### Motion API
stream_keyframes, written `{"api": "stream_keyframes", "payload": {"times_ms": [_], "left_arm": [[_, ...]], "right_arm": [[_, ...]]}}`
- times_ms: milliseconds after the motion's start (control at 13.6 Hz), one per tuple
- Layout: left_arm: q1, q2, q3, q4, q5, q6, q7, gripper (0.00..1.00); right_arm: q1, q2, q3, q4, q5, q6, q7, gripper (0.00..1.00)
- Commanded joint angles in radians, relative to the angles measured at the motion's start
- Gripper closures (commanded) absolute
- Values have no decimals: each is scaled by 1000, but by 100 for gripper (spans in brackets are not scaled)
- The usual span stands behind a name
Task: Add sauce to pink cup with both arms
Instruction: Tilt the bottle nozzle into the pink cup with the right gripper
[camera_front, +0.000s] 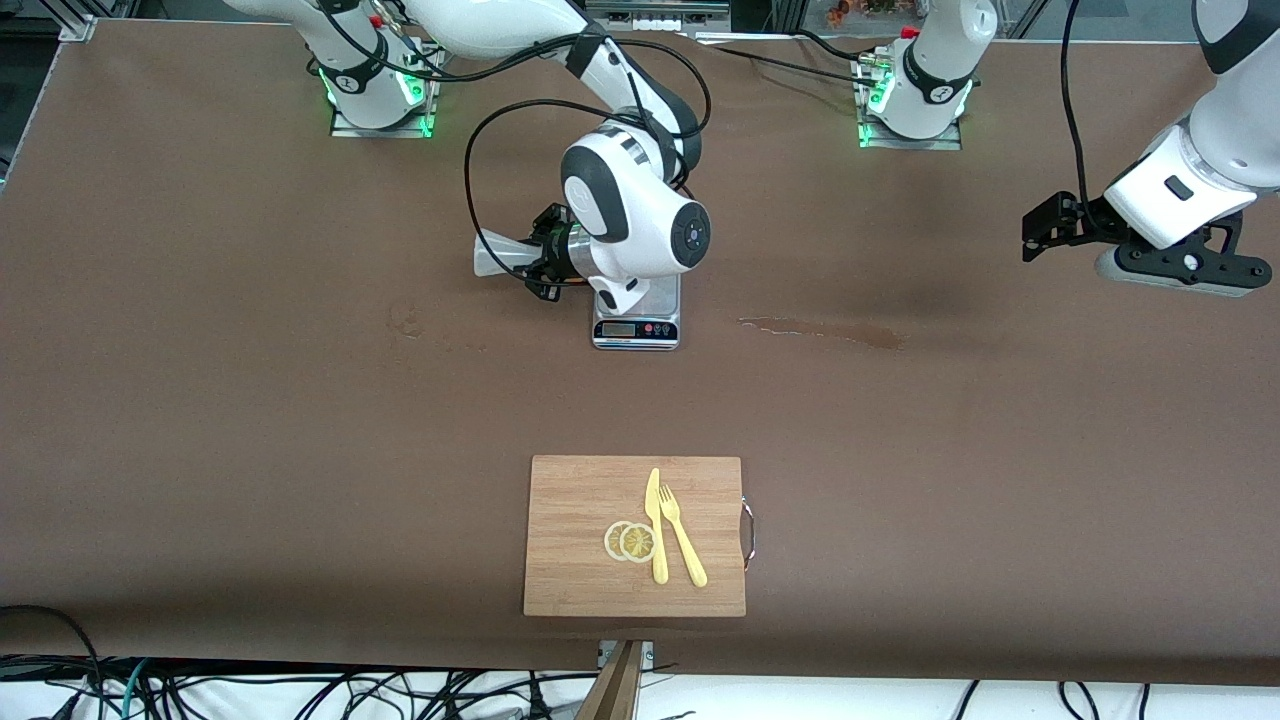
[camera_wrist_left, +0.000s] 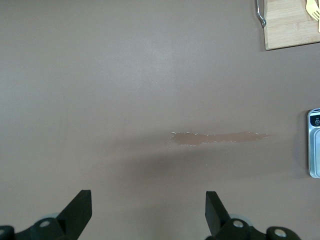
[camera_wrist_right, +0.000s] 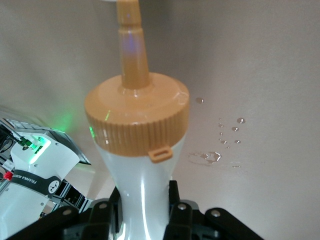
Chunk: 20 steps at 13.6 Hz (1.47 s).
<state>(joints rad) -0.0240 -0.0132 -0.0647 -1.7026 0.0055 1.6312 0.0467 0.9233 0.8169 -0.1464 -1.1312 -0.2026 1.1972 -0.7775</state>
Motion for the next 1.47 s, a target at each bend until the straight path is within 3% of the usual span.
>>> {"api": "stream_keyframes", "payload": {"times_ms": [0,1394], "left_arm": [[9,13,0,31,-12,-22,19,0],[12,13,2,31,-13,-33,19,0]], "right_arm": [[32,27,-25,50,-17,-59,6,87],[84,61,-53,86,-14,-85,4,87]]}}
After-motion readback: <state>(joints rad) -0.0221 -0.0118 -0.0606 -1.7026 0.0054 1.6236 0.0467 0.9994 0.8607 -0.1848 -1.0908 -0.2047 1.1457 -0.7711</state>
